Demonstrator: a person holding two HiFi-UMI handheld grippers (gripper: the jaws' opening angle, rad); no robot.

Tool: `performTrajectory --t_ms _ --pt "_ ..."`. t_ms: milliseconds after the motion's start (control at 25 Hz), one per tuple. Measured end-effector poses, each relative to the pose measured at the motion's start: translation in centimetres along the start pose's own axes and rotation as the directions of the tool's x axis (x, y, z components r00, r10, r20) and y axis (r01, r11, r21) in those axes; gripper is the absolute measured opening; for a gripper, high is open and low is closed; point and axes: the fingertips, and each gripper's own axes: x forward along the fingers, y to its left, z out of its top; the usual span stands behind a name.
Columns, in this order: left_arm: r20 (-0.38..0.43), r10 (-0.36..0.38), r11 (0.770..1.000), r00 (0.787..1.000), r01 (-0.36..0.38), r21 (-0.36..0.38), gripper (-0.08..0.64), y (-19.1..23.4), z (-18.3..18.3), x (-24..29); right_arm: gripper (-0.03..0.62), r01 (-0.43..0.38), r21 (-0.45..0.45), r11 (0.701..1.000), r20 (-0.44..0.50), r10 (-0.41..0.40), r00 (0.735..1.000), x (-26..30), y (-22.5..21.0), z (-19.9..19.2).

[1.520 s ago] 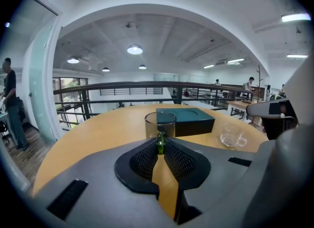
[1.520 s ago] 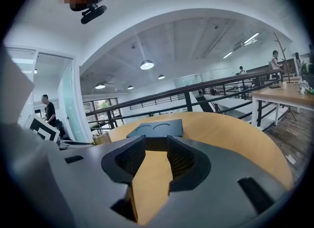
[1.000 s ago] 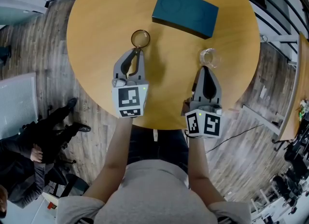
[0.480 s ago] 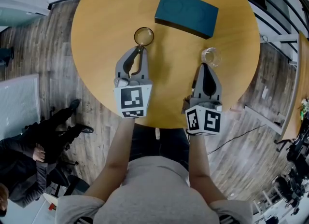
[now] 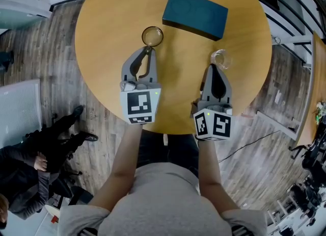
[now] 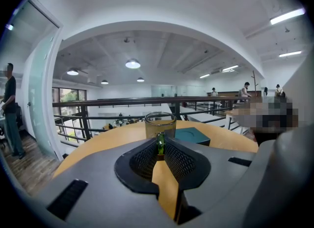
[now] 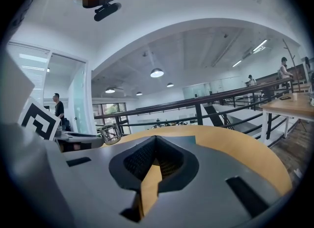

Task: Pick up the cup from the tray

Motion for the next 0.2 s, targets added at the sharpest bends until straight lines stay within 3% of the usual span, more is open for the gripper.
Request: performTrajectory --t_ms 200 --pt "-0.001 0.002 1.0 1.0 -0.002 -0.002 0.044 0.86 -0.01 -0.26 0.006 0.002 -0.001 1.0 0.001 -0.002 1.0 0.24 0.88 0.11"
